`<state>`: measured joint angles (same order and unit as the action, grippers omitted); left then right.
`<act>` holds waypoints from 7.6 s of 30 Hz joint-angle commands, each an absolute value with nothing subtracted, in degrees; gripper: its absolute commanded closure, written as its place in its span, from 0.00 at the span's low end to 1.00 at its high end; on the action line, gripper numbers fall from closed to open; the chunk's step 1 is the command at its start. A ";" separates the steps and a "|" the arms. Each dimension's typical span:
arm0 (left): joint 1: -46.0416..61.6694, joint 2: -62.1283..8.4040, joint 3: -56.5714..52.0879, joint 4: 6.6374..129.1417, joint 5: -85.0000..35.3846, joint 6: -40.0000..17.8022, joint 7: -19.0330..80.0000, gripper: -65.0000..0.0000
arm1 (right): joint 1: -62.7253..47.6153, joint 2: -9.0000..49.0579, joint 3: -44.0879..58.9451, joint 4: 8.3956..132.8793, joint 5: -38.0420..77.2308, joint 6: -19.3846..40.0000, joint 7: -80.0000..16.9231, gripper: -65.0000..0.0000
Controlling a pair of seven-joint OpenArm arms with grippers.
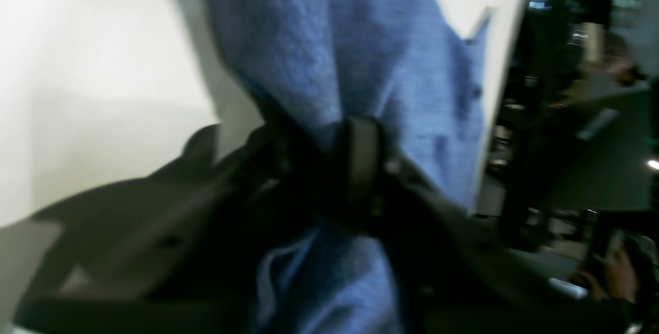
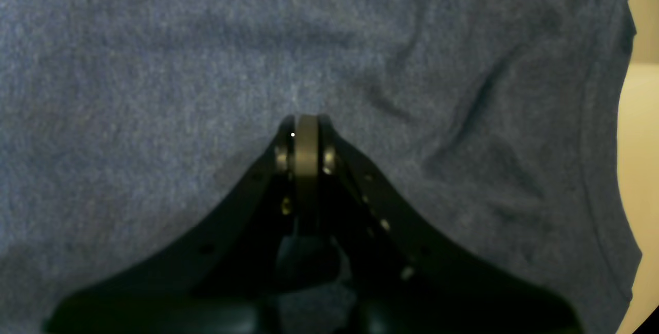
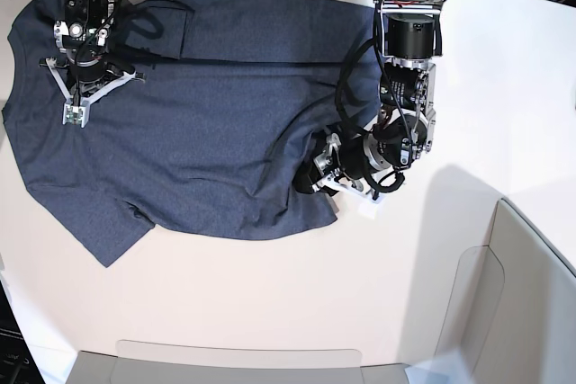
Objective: Layout the t-shirt on the table in an organized manner, then fold the t-shirt properly
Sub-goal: 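Lift and tuck the hem corner with the left gripper to flatten it, then release the hem and move the left gripper to the shirt shoulder, then grasp both shoulder edges and pull them apart to smooth the shirt, then move the right gripper to the collar edge beside the left gripper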
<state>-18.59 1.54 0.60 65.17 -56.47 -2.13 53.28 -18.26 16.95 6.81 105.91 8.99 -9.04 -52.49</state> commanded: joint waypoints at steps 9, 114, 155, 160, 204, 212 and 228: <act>-21.05 -1.54 0.48 66.59 -58.51 -2.59 52.70 0.96 | -19.12 17.63 7.08 107.03 8.66 -9.19 -51.38 1.00; 0.22 -7.43 -9.10 114.95 -42.86 -2.59 68.00 0.80 | -11.21 6.81 -2.24 117.93 22.90 -9.19 -46.99 1.00; 20.79 -20.53 14.37 107.82 -6.11 -1.98 53.41 0.80 | -20.35 18.33 26.24 95.08 11.03 -3.03 -43.74 1.00; 20.44 -20.44 9.71 107.56 -6.11 -1.98 53.41 0.80 | -13.14 17.63 18.68 91.65 4.88 -3.03 -43.82 1.00; 19.82 -15.25 5.67 117.85 -6.64 -2.15 56.31 0.56 | -21.93 1.63 -0.84 117.67 11.03 -3.03 -46.20 0.81; 19.91 -15.25 5.67 117.76 -6.64 -2.15 56.31 0.56 | -19.91 7.34 -22.29 117.76 2.15 -12.09 -46.37 0.81; 20.00 -15.16 5.67 117.76 -6.64 -2.15 56.31 0.56 | -18.15 9.63 -42.07 116.97 -20.26 -25.80 -57.45 0.81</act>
<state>20.14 -14.85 5.85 116.88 -6.76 -2.39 57.14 -18.39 9.67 -42.22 116.25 -19.42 -25.61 -58.46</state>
